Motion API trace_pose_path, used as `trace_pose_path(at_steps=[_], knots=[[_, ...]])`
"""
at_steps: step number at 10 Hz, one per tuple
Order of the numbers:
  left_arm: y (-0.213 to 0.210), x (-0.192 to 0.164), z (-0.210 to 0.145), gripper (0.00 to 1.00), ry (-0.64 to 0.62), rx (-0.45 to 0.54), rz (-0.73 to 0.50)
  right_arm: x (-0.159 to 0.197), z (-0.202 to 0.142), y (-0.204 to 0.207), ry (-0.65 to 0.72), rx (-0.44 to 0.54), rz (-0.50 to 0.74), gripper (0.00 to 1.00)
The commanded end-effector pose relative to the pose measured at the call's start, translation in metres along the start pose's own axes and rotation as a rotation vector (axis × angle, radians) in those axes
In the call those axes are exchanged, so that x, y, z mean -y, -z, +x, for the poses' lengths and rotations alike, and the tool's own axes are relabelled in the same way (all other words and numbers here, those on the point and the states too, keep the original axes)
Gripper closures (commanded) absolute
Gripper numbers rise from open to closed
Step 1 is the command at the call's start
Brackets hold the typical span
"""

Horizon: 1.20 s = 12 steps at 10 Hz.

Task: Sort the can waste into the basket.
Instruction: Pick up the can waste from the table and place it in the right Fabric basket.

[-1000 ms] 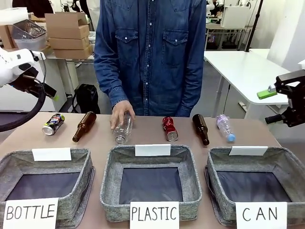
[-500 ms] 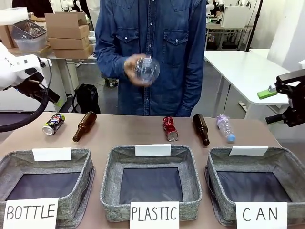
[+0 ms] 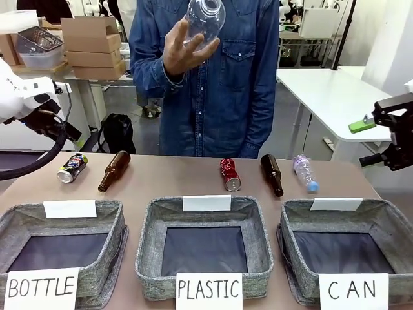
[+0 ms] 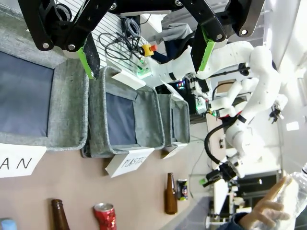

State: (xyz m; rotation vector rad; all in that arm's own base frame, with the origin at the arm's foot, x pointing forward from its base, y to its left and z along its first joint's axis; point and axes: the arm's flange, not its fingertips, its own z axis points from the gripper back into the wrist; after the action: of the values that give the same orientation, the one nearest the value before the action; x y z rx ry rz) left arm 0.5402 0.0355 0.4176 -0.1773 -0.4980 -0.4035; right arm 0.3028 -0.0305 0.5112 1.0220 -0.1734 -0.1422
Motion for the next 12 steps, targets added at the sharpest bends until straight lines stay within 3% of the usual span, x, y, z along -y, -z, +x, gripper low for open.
trace_pose_path(at_steps=[1, 2, 4, 8, 12], knots=[[0.003, -0.032, -0.010, 0.00, -0.073, 0.023, 0.059, 0.000, 0.000, 0.000, -0.001, -0.001, 0.001, 0.00], [0.012, -0.053, -0.008, 0.00, -0.104, -0.008, 0.128, 0.000, 0.000, 0.000, -0.001, -0.001, 0.001, 0.00], [0.048, -0.081, -0.001, 0.00, -0.121, -0.096, 0.140, 0.000, 0.000, 0.000, -0.001, -0.001, 0.001, 0.00], [0.111, -0.079, 0.017, 0.00, -0.042, -0.220, 0.092, 0.000, 0.000, 0.000, -0.001, -0.001, 0.001, 0.00], [0.137, -0.066, 0.031, 0.00, -0.019, -0.255, 0.021, 0.000, 0.000, 0.000, -0.001, -0.001, 0.001, 0.00]])
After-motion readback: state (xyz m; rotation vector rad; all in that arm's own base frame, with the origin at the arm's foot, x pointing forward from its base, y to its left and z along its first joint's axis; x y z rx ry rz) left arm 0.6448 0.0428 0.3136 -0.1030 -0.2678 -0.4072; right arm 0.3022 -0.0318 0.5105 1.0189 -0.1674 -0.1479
